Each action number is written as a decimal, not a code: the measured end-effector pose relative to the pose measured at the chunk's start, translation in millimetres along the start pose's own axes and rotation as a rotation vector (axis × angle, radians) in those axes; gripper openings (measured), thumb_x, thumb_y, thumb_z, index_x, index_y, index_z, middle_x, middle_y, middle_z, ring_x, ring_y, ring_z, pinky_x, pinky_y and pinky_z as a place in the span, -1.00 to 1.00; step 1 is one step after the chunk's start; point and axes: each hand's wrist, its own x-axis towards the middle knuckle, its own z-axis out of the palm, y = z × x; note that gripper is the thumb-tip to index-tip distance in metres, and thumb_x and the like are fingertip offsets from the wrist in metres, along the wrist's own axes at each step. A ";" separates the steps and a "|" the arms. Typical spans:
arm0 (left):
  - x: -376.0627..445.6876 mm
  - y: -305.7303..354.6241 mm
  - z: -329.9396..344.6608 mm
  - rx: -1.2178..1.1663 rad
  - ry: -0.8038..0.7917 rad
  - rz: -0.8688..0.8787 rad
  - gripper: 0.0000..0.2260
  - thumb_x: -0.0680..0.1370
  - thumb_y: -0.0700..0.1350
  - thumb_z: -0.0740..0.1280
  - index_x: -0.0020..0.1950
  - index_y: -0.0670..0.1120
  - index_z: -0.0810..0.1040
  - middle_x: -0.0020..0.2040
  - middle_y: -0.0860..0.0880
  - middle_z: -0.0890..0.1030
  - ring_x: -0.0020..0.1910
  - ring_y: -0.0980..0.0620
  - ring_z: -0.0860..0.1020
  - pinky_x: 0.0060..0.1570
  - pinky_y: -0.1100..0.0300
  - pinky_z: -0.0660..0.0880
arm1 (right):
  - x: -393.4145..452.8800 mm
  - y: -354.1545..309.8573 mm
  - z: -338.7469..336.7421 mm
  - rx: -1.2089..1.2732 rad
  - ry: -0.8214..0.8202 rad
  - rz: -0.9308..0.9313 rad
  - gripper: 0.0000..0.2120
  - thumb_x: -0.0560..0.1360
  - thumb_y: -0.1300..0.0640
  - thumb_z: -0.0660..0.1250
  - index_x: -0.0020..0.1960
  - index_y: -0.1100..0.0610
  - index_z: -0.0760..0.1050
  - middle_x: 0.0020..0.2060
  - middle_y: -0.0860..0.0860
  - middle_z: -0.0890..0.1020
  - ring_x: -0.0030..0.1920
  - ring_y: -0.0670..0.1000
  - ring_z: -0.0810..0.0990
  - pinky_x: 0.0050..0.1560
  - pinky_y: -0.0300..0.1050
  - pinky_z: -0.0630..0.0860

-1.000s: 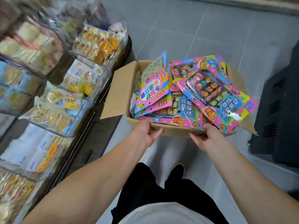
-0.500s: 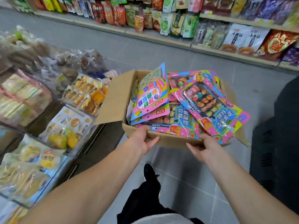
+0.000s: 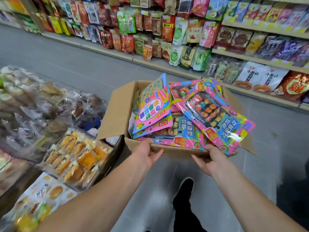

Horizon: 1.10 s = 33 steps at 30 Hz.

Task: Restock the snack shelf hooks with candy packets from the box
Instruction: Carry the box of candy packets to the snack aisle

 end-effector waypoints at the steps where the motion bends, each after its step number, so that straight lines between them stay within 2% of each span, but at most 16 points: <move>1: 16.4 15.4 21.1 -0.002 0.014 0.011 -0.69 0.53 -0.26 0.37 0.25 -0.17 0.43 -0.06 -0.21 0.60 -0.03 -0.14 0.62 -0.40 -0.01 0.59 | 17.7 -16.9 22.6 -0.013 -0.005 0.007 -0.93 0.57 0.27 0.27 0.04 0.21 0.42 -0.17 0.15 0.57 0.00 0.11 0.60 0.14 0.15 0.56; 5: 61.6 63.0 87.1 -0.056 0.057 0.043 -0.67 0.52 -0.26 0.37 0.26 -0.21 0.43 -0.01 -0.23 0.61 0.02 -0.17 0.62 -0.33 -0.01 0.58 | 70.0 -73.6 91.9 -0.073 -0.037 0.019 -0.95 0.57 0.27 0.27 0.02 0.21 0.42 -0.18 0.13 0.57 -0.20 0.07 0.58 0.23 0.15 0.52; 9: 97.0 105.5 146.6 -0.136 0.072 0.038 -0.71 0.51 -0.25 0.39 0.20 -0.21 0.45 -0.04 -0.23 0.63 -0.09 -0.15 0.63 -0.37 -0.01 0.58 | 114.6 -127.6 157.7 -0.133 -0.048 0.030 -0.84 0.56 0.26 0.28 0.13 0.18 0.42 -0.16 0.13 0.56 -0.20 0.07 0.56 0.17 0.16 0.55; 12: 119.1 138.7 179.7 -0.191 0.110 0.037 -0.74 0.51 -0.24 0.39 0.16 -0.21 0.45 -0.08 -0.22 0.63 -0.16 -0.14 0.62 -0.38 0.00 0.59 | 142.4 -154.8 204.6 -0.185 -0.047 0.043 -0.89 0.57 0.27 0.27 0.09 0.19 0.41 -0.17 0.13 0.55 -0.20 0.07 0.55 0.20 0.16 0.53; 15: 148.7 178.0 207.9 -0.229 0.101 0.038 -0.77 0.52 -0.26 0.37 0.15 -0.23 0.44 -0.12 -0.21 0.60 -0.22 -0.12 0.59 -0.22 0.02 0.58 | 175.6 -174.6 259.6 -0.220 -0.055 0.068 -0.98 0.58 0.26 0.27 -0.02 0.20 0.43 -0.17 0.14 0.55 -0.19 0.09 0.56 0.22 0.18 0.51; 17: 173.3 207.9 223.1 -0.252 0.117 0.028 -0.76 0.52 -0.26 0.36 0.16 -0.23 0.46 -0.09 -0.21 0.59 -0.23 -0.10 0.57 -0.15 0.04 0.57 | 201.2 -183.3 298.3 -0.250 -0.053 0.087 -0.90 0.58 0.24 0.27 -0.11 0.19 0.41 -0.15 0.14 0.56 -0.11 0.11 0.59 0.25 0.18 0.49; 19: 199.3 243.1 235.0 -0.270 0.136 0.006 -0.73 0.51 -0.24 0.38 0.19 -0.23 0.46 0.00 -0.21 0.59 -0.19 -0.10 0.58 -0.30 0.06 0.61 | 225.6 -188.3 340.6 -0.283 -0.049 0.097 -0.88 0.59 0.22 0.27 -0.12 0.20 0.40 -0.07 0.16 0.57 0.04 0.12 0.57 0.26 0.16 0.49; 21: 232.0 288.2 247.4 -0.286 0.132 -0.010 -0.70 0.51 -0.23 0.40 0.21 -0.21 0.46 0.04 -0.20 0.60 -0.14 -0.10 0.59 -0.47 0.07 0.61 | 251.5 -191.3 394.8 -0.309 -0.053 0.098 -0.86 0.59 0.20 0.28 -0.12 0.20 0.39 -0.11 0.16 0.56 0.09 0.12 0.54 0.26 0.16 0.49; 22: 245.5 309.6 252.5 -0.292 0.135 -0.008 -0.71 0.51 -0.23 0.39 0.20 -0.21 0.45 0.01 -0.20 0.60 -0.10 -0.11 0.60 -0.46 0.06 0.62 | 259.0 -192.6 419.4 -0.319 -0.050 0.096 -0.86 0.59 0.20 0.27 -0.12 0.19 0.39 -0.15 0.15 0.55 0.09 0.11 0.53 0.26 0.16 0.49; 24: 272.3 358.9 265.7 -0.289 0.156 -0.024 -0.76 0.52 -0.23 0.38 0.14 -0.20 0.43 -0.06 -0.19 0.58 -0.01 -0.15 0.60 -0.31 0.02 0.65 | 278.5 -195.0 474.7 -0.330 -0.037 0.079 -0.86 0.60 0.20 0.27 -0.13 0.18 0.39 -0.18 0.13 0.53 0.08 0.11 0.53 0.26 0.17 0.49; 26: 289.8 401.2 277.8 -0.276 0.154 -0.027 -0.78 0.52 -0.23 0.38 0.10 -0.20 0.41 -0.04 -0.20 0.58 0.05 -0.18 0.60 -0.27 0.00 0.64 | 290.6 -198.7 524.1 -0.351 -0.042 0.069 -0.86 0.60 0.21 0.26 -0.13 0.17 0.39 -0.18 0.13 0.54 0.09 0.11 0.53 0.24 0.18 0.49; 29: 312.4 461.0 293.9 -0.266 0.181 -0.048 -0.80 0.51 -0.21 0.40 0.05 -0.21 0.43 0.04 -0.21 0.61 0.08 -0.20 0.63 -0.41 0.03 0.64 | 312.5 -204.2 589.5 -0.359 -0.061 0.072 -0.89 0.60 0.21 0.26 -0.11 0.15 0.40 -0.06 0.15 0.57 0.12 0.12 0.55 0.14 0.16 0.53; 33: 348.4 535.6 315.6 -0.289 0.233 -0.065 -0.73 0.49 -0.21 0.42 0.13 -0.23 0.45 0.03 -0.22 0.63 -0.01 -0.19 0.65 -0.47 0.02 0.62 | 344.8 -214.1 676.4 -0.396 -0.066 0.110 -0.92 0.58 0.23 0.27 -0.09 0.17 0.42 0.05 0.18 0.57 0.18 0.15 0.58 0.12 0.14 0.54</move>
